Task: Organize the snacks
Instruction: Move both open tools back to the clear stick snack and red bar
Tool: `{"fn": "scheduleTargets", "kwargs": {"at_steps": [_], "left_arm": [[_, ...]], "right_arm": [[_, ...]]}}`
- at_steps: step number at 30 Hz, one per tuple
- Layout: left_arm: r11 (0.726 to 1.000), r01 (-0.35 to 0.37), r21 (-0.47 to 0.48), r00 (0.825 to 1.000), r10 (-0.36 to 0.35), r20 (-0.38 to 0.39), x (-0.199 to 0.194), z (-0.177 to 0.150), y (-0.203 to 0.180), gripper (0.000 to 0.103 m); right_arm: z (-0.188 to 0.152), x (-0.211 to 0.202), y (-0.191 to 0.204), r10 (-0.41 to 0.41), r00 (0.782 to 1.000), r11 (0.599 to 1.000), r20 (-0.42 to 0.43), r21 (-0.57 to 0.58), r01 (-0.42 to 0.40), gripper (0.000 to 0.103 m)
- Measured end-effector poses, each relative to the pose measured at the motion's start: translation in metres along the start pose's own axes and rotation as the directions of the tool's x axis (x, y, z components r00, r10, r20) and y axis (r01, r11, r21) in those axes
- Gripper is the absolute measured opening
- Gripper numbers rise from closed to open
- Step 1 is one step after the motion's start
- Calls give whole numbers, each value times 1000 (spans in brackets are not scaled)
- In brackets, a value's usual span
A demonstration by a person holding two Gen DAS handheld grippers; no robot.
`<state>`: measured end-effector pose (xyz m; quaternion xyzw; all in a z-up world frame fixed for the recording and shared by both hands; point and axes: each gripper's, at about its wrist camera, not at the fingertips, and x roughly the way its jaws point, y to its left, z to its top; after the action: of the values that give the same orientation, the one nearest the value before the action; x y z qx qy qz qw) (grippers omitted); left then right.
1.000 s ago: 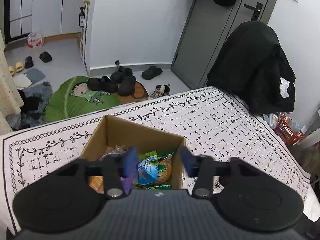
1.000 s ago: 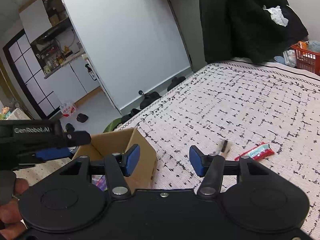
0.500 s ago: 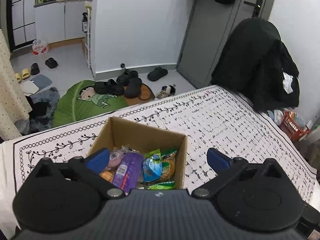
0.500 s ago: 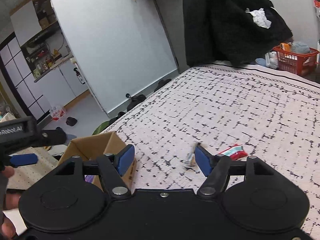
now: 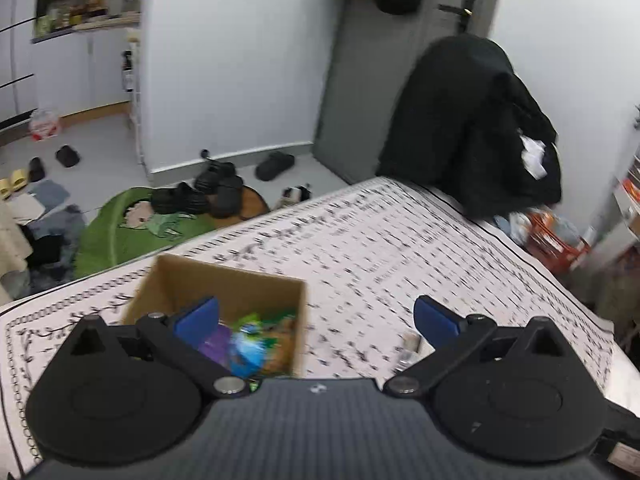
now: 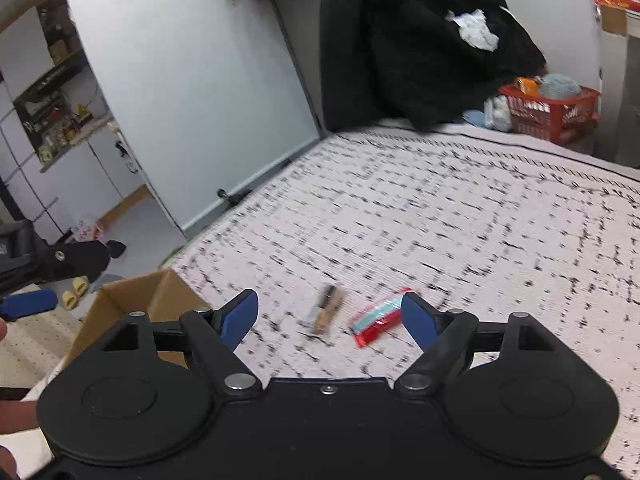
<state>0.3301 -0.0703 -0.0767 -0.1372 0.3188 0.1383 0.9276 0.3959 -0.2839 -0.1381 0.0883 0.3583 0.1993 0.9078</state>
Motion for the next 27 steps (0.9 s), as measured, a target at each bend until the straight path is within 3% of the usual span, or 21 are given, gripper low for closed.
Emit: {"fn": "scheduleTargets", "kwargs": {"at_steps": [6,9,11,16,19,21,27], "left_arm": [[998,65,16,993,-63,-102,21,-4,-23,103],[997,72,31,992,-69,-101,27,-6,-32,103],[996,75,41,992,-70,-105,32,-7,-39,103],[990,128,53,986,-121,-118,46,-12,-51,102],[985,160,61,979,-151,-135,61,-15,-58,99],[983,171,69,977,-160,-143,71,-19,-62,95],[978,202,51,958,-186,-216,104,-28,-67,67]], "right_arm": [[-2,7,-18,-34,999,999,-33,29,35,78],[-3,8,-27,-48,998,998,-36,44,49,78],[-3,9,-33,-45,998,997,-39,66,48,73],[-7,22,-43,11,997,993,-70,119,-2,50],[-11,32,-43,23,995,991,-98,134,-10,47],[-12,38,-41,23,994,991,-107,136,-8,47],[-14,52,-45,20,992,986,-126,167,1,44]]}}
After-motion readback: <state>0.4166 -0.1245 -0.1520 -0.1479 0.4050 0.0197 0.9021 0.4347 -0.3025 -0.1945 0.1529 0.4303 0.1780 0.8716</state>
